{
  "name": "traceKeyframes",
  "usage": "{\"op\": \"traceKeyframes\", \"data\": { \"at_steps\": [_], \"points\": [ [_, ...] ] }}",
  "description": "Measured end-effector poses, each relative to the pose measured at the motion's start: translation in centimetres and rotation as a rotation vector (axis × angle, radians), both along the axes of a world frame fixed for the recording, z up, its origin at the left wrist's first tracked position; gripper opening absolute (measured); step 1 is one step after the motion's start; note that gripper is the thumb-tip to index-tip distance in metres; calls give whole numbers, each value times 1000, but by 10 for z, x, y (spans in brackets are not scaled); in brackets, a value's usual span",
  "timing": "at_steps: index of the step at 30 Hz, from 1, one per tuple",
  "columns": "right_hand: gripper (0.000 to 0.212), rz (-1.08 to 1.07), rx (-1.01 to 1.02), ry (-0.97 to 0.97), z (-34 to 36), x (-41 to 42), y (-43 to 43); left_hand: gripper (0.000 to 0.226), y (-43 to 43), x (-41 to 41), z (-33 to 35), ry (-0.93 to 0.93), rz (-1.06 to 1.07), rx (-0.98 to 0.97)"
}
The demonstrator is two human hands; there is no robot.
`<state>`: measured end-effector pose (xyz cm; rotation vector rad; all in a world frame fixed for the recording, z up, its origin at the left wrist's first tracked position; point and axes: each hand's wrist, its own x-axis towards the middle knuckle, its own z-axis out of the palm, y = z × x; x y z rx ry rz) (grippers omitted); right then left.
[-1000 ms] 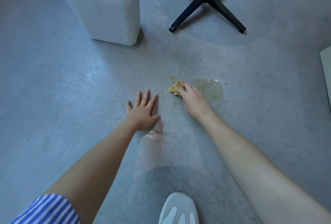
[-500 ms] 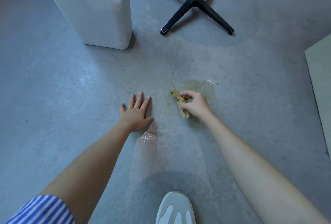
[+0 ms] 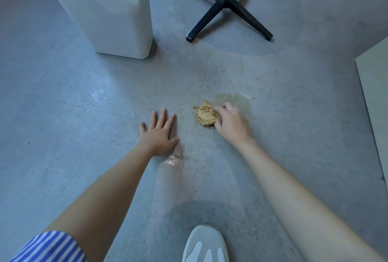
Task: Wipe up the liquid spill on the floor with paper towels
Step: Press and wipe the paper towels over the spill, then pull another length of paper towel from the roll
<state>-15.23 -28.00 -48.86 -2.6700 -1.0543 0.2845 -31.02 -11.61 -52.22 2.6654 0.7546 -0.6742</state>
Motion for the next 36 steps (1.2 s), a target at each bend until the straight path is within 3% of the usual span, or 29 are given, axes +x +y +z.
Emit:
{"op": "traceKeyframes", "data": {
  "at_steps": [4,14,18,23,26,31,36],
  "points": [
    [48,184,-78,34,-22,-13,0,77,1,1,4,3,3,-13],
    [55,178,-297,109,11,-2,0,61,14,13,35,-15,23,-45],
    [38,151,-390,144,40,8,-1,46,24,26,71,-103,19,34],
    [16,-43,-226,80,105,24,4,20,37,48,149,-328,-28,160],
    [23,-136,-100,13,162,37,15,14,49,66,206,-413,-43,223],
    [12,-238,148,-48,271,68,36,7,64,109,298,-563,-66,239],
    [10,-248,308,-125,362,97,60,14,74,149,378,-730,-100,233]
  ]
}}
